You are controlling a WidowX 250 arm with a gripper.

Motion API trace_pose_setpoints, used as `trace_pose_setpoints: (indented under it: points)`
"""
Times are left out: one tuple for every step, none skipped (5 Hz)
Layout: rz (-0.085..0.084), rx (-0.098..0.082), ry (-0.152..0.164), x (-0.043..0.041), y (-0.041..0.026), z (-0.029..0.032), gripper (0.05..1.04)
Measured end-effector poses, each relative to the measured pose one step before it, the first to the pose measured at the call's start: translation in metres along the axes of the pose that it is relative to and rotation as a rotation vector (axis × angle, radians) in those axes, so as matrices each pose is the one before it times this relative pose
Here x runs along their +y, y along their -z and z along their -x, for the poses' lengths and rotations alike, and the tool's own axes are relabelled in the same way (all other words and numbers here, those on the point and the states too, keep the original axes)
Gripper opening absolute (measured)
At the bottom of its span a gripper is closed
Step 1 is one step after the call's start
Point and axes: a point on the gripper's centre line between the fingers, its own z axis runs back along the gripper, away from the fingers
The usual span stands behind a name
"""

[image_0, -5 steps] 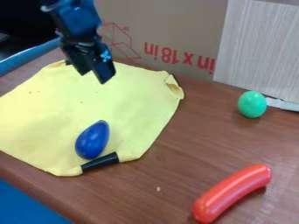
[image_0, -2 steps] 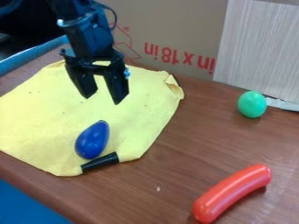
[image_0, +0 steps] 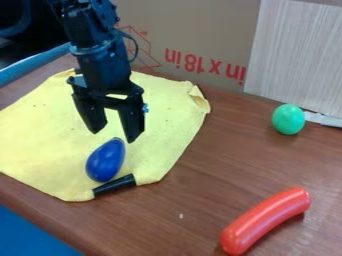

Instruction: Put the blue object in the right side of the cloth

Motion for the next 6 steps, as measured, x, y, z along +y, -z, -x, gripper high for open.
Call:
trace_pose_setpoints:
  points:
    - [-0.0132,0.0552,-0.0015,0.00043,0.00674,0.00538,1.000]
    - [-0.0089,0.0381,-0.0114,0.00208,0.00354,0.00432,1.000]
    - [-0.0019,0.0442,0.0030,0.00210,0.00998,0.00206,1.000]
    - [0.0161,0.0143,0.0087,0.00093,0.00828,-0.00159,0.972]
    - [0.0961,-0.0448,-0.0106,0.00691,0.00808,0.00391,0.856]
    - [0.0026,0.0021,0.0437,-0.00620,0.00144,-0.00057,0.732]
